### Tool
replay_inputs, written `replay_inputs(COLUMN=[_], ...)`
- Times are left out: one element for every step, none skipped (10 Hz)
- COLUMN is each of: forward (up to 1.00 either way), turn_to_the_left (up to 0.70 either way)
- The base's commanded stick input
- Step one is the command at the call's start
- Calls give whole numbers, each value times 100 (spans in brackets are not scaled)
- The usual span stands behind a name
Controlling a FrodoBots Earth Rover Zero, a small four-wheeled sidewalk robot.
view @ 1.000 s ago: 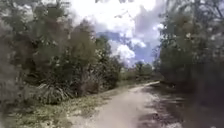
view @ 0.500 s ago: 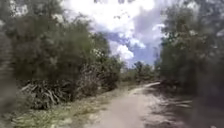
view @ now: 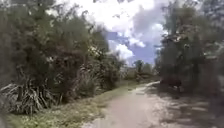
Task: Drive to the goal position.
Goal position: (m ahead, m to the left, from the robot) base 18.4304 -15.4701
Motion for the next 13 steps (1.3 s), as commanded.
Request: replay_inputs(forward=[70, 70, 70, 70, 70, 70, 70, 70, 70, 70, 70, 70, 70], turn_to_the_left=[-9, 0, 0, 0, 0, 0, 0, 0, 0, 0, 0, 0, 0])
